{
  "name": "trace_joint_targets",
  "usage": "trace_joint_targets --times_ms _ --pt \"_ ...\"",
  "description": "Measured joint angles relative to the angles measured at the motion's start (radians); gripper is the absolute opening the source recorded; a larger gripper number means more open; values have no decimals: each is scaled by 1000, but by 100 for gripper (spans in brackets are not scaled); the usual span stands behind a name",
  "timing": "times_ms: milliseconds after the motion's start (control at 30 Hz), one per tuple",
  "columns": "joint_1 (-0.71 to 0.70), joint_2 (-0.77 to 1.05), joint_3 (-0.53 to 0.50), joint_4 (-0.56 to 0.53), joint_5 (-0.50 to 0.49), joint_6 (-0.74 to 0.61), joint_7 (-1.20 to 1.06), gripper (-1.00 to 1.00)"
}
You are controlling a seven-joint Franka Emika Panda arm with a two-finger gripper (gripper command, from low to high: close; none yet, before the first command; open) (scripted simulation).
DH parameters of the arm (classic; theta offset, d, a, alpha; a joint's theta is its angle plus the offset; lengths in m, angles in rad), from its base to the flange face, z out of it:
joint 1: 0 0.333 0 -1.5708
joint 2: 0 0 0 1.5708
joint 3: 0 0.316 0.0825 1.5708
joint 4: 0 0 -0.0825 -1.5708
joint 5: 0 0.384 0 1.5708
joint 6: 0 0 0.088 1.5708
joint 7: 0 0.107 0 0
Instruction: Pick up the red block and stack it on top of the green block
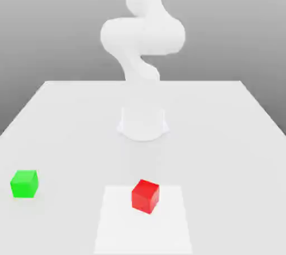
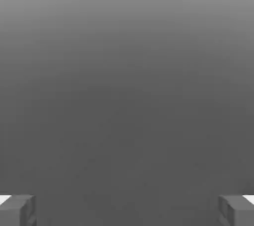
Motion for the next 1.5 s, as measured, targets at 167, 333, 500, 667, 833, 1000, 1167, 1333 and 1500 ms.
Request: trace_joint_targets --times_ms 167,333,500,667,833,1000,1167,1333,1500 --pt "104 142 -114 -94 37 87 -222 0" --pt "193 287 -197 -185 72 172 -435 0" --pt "263 429 -250 -276 96 256 -641 0" --pt "304 561 -272 -368 88 343 -822 0" --pt "304 668 -275 -460 -1 431 -945 0" --pt "301 728 -274 -474 -25 482 -991 0" --pt "301 787 -258 -458 36 528 -1041 0" --pt "272 858 -210 -447 122 585 -1103 0" --pt "213 937 -125 -444 220 650 -1171 0"
